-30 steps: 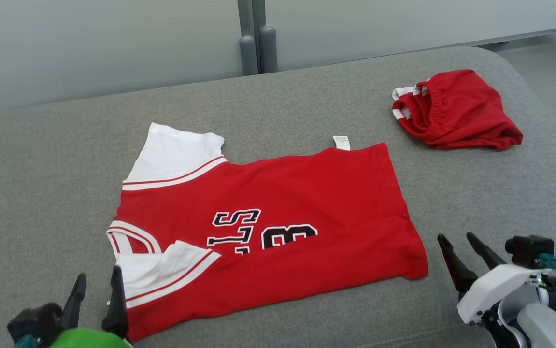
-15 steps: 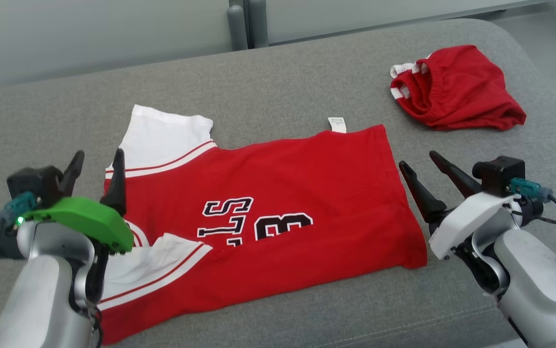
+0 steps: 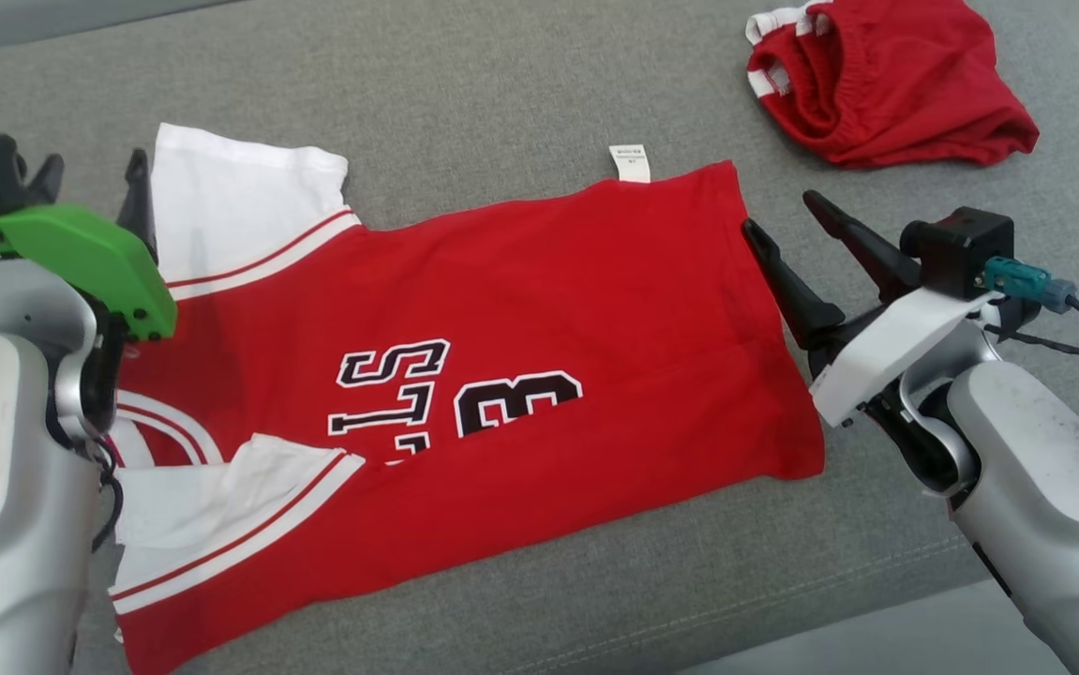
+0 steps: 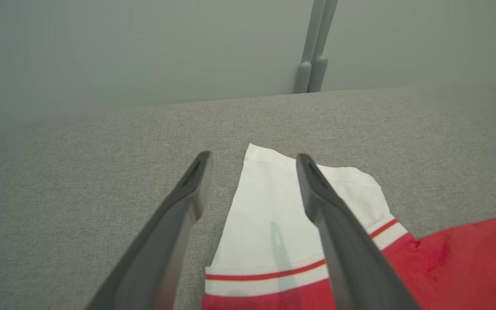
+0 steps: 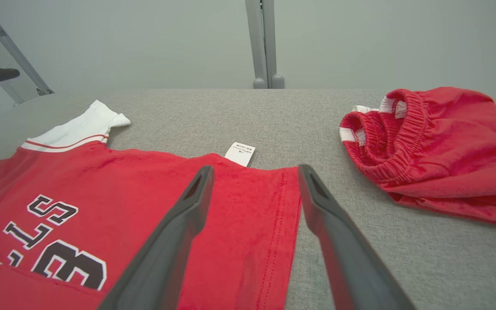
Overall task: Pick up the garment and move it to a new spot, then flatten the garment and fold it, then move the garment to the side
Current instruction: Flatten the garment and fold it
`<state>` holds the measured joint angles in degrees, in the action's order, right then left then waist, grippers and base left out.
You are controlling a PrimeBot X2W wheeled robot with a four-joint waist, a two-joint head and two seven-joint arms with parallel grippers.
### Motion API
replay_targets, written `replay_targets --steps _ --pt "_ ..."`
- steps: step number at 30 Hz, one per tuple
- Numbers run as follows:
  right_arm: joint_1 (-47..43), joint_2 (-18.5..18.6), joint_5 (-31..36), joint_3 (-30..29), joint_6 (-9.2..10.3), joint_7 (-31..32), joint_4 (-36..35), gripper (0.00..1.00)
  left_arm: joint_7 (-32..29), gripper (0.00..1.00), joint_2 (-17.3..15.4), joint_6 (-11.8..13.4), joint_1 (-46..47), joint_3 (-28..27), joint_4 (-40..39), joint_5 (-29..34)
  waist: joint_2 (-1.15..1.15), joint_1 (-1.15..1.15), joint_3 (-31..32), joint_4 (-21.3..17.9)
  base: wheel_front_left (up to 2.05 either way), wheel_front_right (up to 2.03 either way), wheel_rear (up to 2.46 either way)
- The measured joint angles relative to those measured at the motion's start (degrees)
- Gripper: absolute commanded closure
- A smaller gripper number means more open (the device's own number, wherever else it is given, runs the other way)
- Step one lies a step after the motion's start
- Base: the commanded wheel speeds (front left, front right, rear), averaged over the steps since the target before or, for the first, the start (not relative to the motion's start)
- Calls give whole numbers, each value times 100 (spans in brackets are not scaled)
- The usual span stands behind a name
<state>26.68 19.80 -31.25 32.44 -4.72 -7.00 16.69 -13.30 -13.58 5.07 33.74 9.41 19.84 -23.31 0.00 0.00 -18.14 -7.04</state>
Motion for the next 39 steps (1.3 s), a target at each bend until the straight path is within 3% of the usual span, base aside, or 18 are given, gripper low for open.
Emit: replay_targets --steps 12,33,35,36,37,39 --pt "365 -41 59 -52 1 -56 -157 0 -107 0 -51 0 894 -9 700 90 0 0 -901 -277 0 0 0" --pt "510 -176 101 -26 -29 -164 -98 0 185 0 -230 -1 1493 -96 1658 230 0 0 -1280 -568 0 0 0" --pt "510 -180 101 -33 -25 -207 -77 0 233 51 -227 -4 1560 -65 1753 243 0 0 -1295 -578 0 0 0" --pt "510 -183 101 -33 -25 -211 -73 0 245 66 -227 -26 1579 -52 1795 247 0 0 -1298 -579 0 0 0" --pt "510 -183 101 -38 -24 -229 -53 0 287 100 -224 -57 1610 -25 1857 247 0 0 -1300 -575 0 0 0" --pt "510 -175 101 -85 -22 -264 -24 0 337 100 -187 -104 1658 18 1914 248 0 0 -1296 -554 0 0 0"
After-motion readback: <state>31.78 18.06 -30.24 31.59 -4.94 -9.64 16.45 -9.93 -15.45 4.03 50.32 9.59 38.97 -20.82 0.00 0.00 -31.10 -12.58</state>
